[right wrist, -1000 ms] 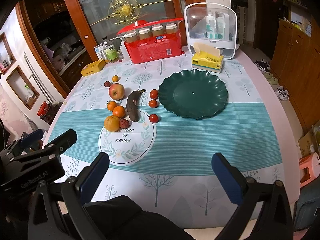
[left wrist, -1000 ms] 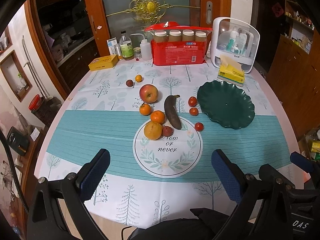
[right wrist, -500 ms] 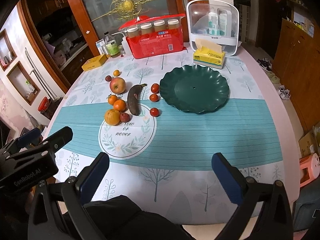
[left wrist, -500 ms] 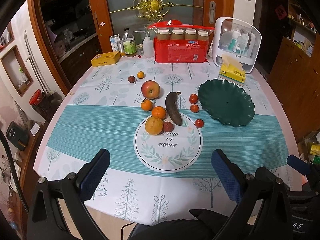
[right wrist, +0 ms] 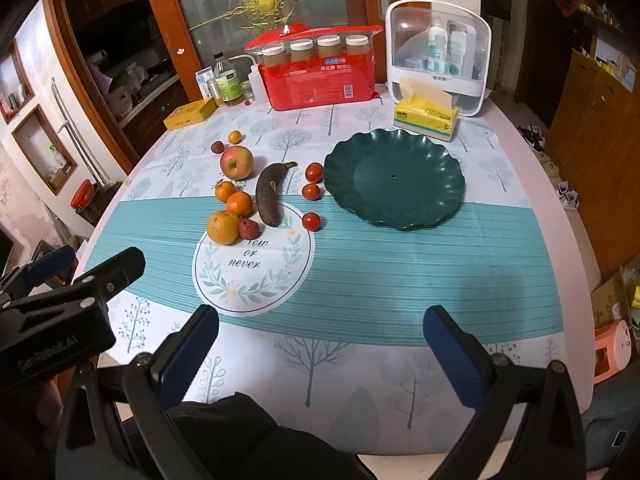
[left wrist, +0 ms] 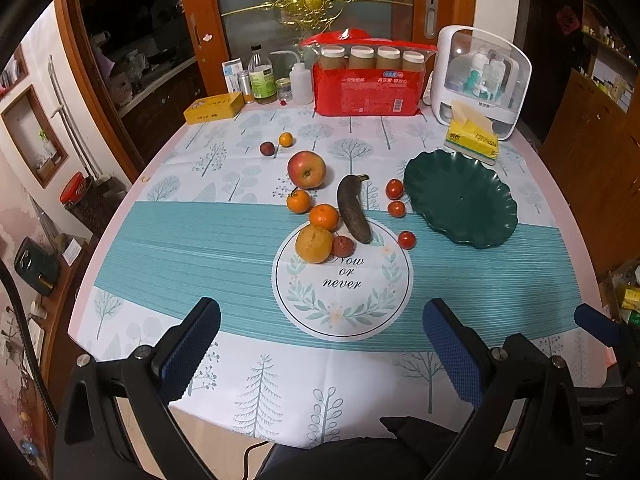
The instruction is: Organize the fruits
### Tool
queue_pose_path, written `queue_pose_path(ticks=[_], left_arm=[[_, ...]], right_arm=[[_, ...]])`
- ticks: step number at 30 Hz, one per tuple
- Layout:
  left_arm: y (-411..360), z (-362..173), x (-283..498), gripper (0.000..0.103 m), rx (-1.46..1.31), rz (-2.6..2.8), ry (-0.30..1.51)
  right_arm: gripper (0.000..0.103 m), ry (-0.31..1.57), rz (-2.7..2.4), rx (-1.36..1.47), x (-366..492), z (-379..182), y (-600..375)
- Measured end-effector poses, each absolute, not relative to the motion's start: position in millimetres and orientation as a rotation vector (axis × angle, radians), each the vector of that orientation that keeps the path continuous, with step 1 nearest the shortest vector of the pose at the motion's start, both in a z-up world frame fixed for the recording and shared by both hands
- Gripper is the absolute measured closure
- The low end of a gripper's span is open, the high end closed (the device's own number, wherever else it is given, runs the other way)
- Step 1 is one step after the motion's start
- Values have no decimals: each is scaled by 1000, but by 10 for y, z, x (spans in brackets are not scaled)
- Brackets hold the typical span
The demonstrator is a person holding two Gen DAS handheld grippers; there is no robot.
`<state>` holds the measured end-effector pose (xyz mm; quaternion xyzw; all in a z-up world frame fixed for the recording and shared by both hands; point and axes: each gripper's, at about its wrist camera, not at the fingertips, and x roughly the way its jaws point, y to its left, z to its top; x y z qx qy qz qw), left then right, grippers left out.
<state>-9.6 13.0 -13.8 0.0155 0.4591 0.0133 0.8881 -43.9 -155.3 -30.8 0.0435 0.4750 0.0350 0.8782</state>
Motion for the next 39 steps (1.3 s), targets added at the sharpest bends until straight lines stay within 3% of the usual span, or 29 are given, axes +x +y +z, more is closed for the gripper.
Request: queue_pose_path(ticks=[30, 39], left_arm=[[522, -964, 1225, 2, -91, -20, 1265], [593, -1345, 1720, 6, -149, -16, 1350]], right_arm=[[1, 983, 138, 11, 492, -692, -1276], [12, 959, 188, -80, 849, -1018, -1128]])
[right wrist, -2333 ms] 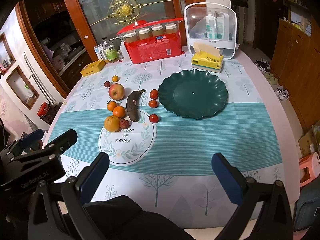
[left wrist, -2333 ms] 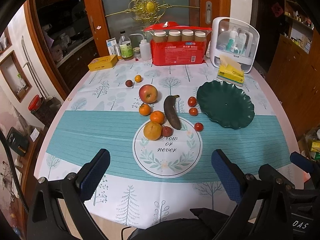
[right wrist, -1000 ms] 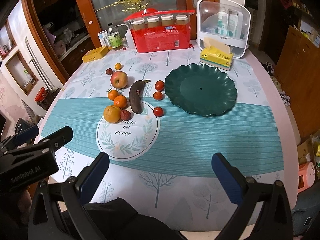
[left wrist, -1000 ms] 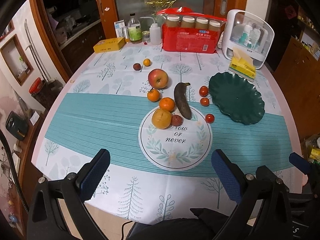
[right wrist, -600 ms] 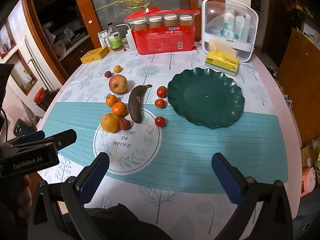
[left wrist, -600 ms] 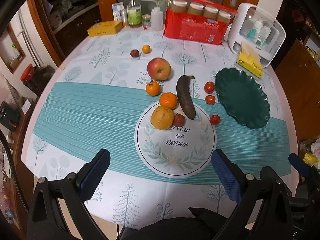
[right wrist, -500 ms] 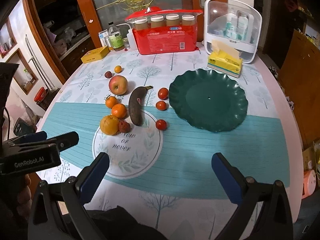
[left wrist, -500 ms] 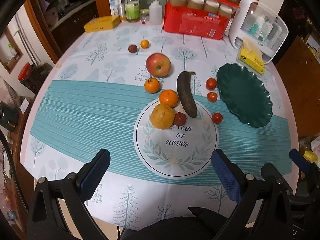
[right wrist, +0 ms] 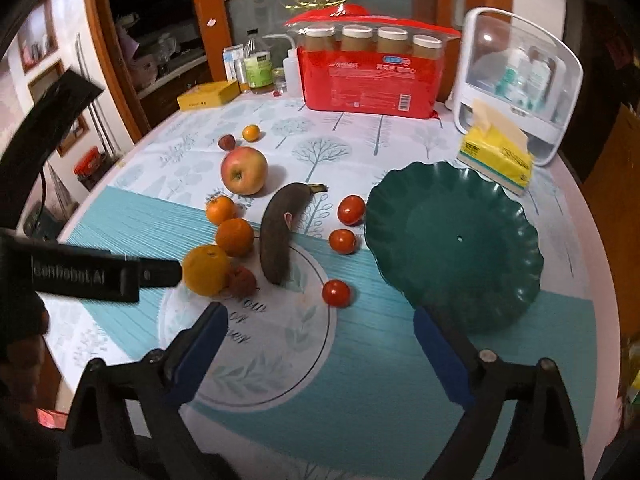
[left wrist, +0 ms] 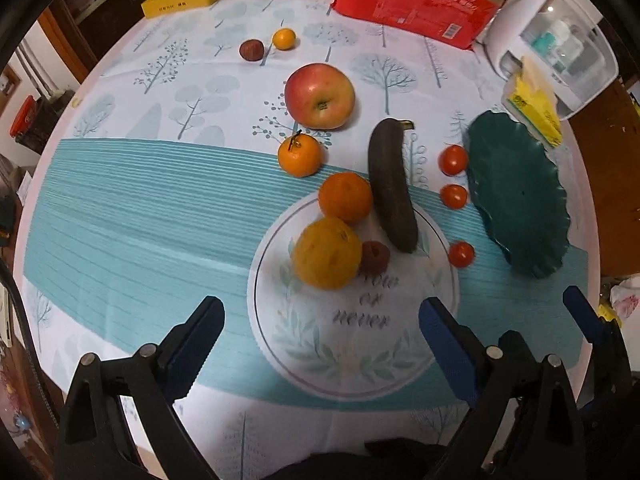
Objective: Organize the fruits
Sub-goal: 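Grasp the large yellow orange with the left tool while the right tool grasps a cherry tomato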
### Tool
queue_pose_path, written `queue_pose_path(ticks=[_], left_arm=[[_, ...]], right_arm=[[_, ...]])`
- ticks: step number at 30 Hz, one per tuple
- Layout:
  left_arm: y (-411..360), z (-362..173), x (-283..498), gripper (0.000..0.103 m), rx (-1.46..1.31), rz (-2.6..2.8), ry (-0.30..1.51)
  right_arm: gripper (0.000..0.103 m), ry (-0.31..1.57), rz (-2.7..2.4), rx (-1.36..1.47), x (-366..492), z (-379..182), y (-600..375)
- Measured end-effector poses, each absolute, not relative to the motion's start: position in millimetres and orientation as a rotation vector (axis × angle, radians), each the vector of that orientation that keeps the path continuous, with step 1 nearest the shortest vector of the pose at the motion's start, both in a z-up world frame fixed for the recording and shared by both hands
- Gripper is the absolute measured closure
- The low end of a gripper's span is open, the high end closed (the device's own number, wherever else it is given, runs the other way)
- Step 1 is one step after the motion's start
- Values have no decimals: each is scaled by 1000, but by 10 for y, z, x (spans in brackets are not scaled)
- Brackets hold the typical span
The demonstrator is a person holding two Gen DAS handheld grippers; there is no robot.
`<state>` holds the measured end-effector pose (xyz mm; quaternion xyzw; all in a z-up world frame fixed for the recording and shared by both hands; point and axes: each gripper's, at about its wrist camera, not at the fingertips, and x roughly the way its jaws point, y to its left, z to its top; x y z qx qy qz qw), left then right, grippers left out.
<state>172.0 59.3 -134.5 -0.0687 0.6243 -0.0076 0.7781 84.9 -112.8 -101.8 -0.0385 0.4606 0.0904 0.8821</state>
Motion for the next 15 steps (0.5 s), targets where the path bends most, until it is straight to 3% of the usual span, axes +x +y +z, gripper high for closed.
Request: queue_pose_path(ticks=[10, 15], left_arm=[[789, -1887, 2081, 20, -254, 26, 1458], [810, -2024, 2153, 20, -325, -15, 1479]], right_arm=[[32, 1026, 181, -183, 1172, -1609, -989], [40, 1061, 176, -214, 1270, -1826, -967]])
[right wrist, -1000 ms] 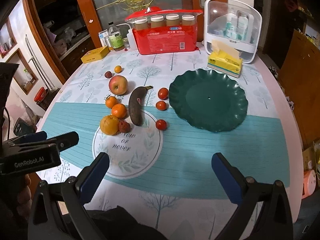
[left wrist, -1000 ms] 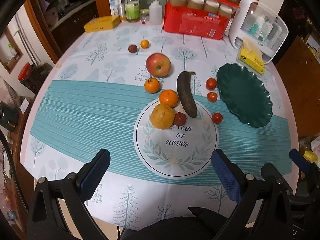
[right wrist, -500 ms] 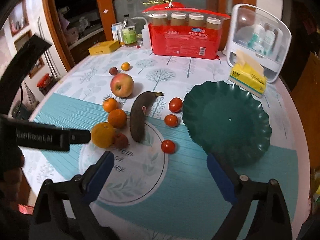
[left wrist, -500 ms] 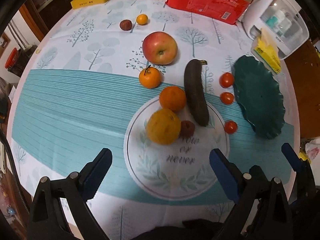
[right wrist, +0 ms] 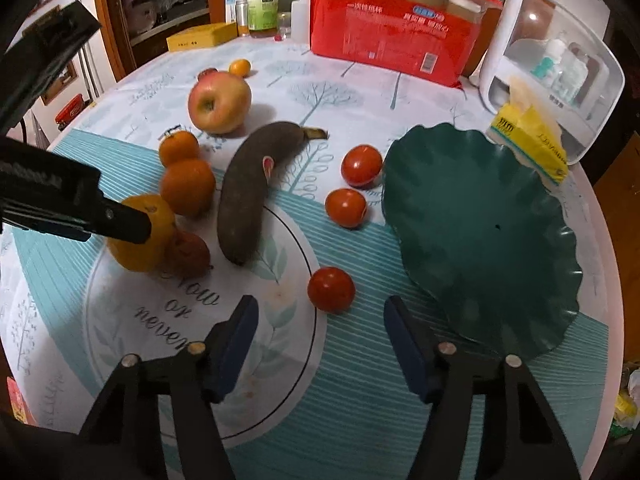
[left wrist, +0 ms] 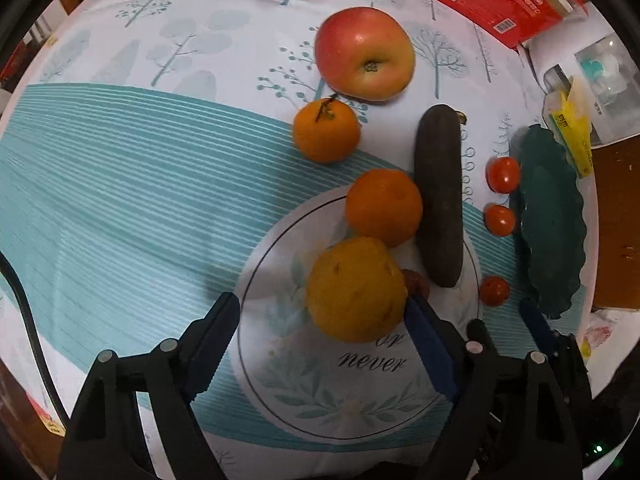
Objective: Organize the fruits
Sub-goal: 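Grasp the large yellow orange with the left tool while the right tool grasps a cherry tomato, then carry the orange onto the green plate and open the left tool while the right tool releases the tomato there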
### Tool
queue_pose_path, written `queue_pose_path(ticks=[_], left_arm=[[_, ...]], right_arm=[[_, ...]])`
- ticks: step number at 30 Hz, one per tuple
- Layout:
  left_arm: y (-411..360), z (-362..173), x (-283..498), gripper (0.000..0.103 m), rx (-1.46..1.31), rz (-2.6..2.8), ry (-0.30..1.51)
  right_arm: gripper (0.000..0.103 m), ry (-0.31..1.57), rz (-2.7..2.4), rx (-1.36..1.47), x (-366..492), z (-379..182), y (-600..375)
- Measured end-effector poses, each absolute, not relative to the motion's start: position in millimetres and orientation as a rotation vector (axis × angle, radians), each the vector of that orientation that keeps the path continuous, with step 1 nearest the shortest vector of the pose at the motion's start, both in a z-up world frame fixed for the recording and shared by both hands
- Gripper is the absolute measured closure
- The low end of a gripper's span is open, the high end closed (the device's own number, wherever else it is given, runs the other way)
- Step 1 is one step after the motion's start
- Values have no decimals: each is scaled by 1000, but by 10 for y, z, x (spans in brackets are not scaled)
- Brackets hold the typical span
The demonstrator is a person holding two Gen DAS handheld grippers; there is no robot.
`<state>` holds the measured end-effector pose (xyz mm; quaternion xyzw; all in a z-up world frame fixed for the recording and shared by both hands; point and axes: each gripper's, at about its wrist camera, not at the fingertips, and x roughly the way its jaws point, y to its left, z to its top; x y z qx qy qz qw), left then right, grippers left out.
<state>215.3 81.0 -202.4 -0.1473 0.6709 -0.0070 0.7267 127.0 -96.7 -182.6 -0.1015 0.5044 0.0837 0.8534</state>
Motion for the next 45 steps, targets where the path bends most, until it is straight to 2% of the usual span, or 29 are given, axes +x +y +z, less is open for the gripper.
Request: queue_pose_path(ticks=[4, 6, 8, 15, 18, 19, 24, 32, 45], left_arm=[[781, -2115, 2191, 20, -343, -31, 1497], [770, -2158, 2204, 23, -365, -38, 1507], [758, -2209, 2229, 30, -383, -51, 1512], [795, -2294, 2241, 38, -446, -65, 1487], [813, -2294, 2245, 46, -469, -76, 1477], [809, -2300, 2244, 52, -490, -91, 1474], [764, -2283, 2249, 54, -498, -83, 1466], [886, -2099, 2145, 55, -477, -36, 1442], [654, -1283, 2160, 55, -408, -90, 1234]], right_arm=[[45, 1071, 182, -224, 1322, -1916, -960], [46, 1061, 200, -222, 1333, -1930, -954], [46, 1053, 209, -235, 1341, -1940, -932], [55, 1059, 225, -231, 1386, -1993, -917], [60, 1053, 226, -234, 1400, -2001, -923], [63, 1050, 226, -236, 1404, -2000, -924], [75, 1054, 228, -240, 1422, -1994, -937], [75, 1066, 242, -198, 1401, -1912, -968], [75, 951, 248, -161, 1288, -1421, -1229]])
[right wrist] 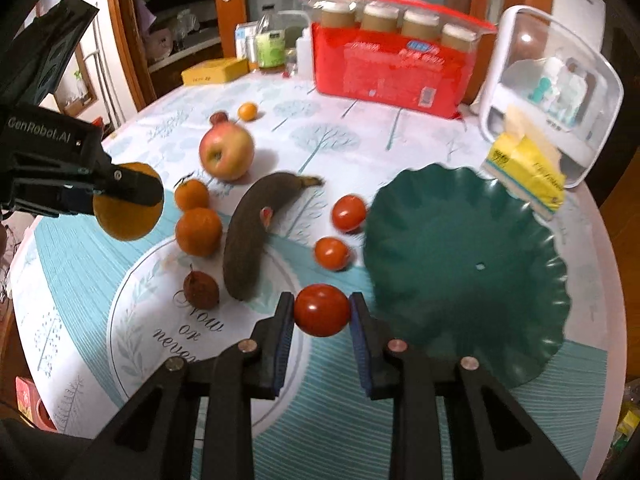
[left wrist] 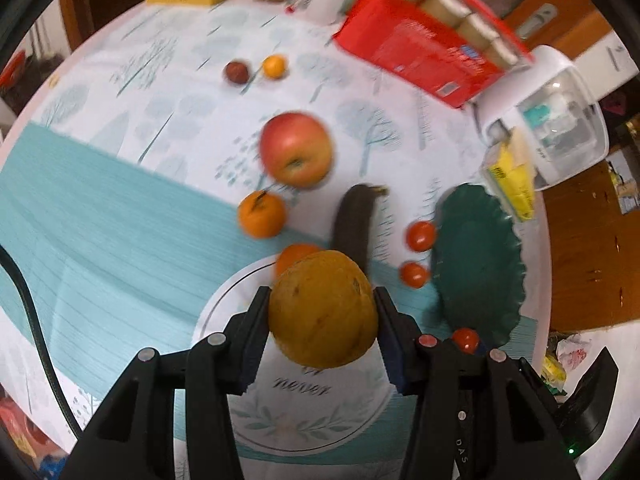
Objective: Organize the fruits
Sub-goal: 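Carry the orange onto the green plate and open the left tool while the right tool releases the tomato there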
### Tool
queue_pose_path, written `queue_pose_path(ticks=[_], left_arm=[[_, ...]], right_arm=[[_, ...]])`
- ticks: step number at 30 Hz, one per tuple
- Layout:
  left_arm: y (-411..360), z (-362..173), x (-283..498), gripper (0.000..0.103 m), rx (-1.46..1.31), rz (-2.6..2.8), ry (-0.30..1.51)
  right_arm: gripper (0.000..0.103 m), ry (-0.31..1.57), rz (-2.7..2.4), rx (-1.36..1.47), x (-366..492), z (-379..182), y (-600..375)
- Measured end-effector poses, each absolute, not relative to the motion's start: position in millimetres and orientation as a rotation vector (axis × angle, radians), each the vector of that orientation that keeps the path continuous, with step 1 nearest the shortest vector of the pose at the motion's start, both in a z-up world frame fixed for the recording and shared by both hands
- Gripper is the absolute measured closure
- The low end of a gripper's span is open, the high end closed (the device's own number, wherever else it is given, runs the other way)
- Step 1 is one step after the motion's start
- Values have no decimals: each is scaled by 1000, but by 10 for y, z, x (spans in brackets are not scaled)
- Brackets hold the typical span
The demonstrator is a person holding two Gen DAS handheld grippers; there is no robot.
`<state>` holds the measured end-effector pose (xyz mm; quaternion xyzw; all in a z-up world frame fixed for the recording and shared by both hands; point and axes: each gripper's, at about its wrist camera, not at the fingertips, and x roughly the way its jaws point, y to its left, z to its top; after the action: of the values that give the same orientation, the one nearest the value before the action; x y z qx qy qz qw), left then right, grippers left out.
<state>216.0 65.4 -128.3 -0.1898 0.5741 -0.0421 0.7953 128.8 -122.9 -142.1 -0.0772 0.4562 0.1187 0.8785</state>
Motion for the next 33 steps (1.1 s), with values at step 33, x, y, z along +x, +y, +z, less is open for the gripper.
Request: queue_pose_path(ticks=[33], left_arm=[[-1580, -1652, 2758, 54, -100, -436, 1366]], right_arm=[[75, 1025, -3, 129, 1409, -1600, -2826]])
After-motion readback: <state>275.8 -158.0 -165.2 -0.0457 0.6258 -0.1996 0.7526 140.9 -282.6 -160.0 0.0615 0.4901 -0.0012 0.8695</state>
